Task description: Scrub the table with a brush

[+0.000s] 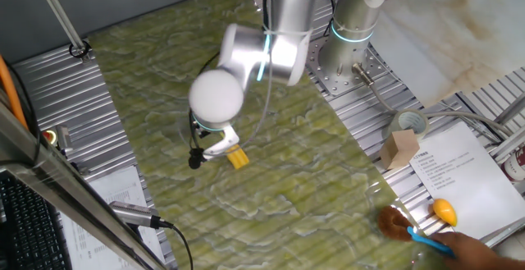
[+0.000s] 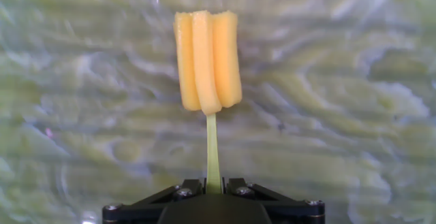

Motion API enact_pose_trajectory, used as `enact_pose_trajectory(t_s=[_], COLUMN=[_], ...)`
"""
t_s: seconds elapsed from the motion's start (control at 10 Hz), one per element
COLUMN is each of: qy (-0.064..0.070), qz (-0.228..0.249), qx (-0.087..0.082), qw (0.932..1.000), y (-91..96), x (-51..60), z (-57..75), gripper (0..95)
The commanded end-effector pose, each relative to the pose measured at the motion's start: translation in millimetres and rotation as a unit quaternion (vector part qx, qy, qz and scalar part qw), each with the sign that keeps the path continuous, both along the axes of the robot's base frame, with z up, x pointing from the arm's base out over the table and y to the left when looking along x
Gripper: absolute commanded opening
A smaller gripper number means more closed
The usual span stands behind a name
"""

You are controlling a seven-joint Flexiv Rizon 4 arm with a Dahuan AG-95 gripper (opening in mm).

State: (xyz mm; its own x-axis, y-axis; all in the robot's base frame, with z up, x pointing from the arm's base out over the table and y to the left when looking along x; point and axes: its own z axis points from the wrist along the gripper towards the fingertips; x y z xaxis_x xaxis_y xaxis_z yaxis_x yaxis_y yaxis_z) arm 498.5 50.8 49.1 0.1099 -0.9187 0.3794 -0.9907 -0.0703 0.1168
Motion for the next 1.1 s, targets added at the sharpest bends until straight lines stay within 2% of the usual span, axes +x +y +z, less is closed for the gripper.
enact_pose_trajectory(t_s=[0.1,0.4,0.7,1.1], qy=[0.002,0.001,0.002,0.007], qz=[0.005,0.006,-0.01,-0.009], qx=[-0.008,-0.017,-0.007,-0.006], qw=[1.0,0.9998,0.9999,0.9999], y=[-7.5,-14.5,-10.1,2.0], x=[2.7,3.1,2.3,-2.5], z=[2.0,0.8,-2.6,-3.4], gripper=[0.0,0.0,0.0,0.0])
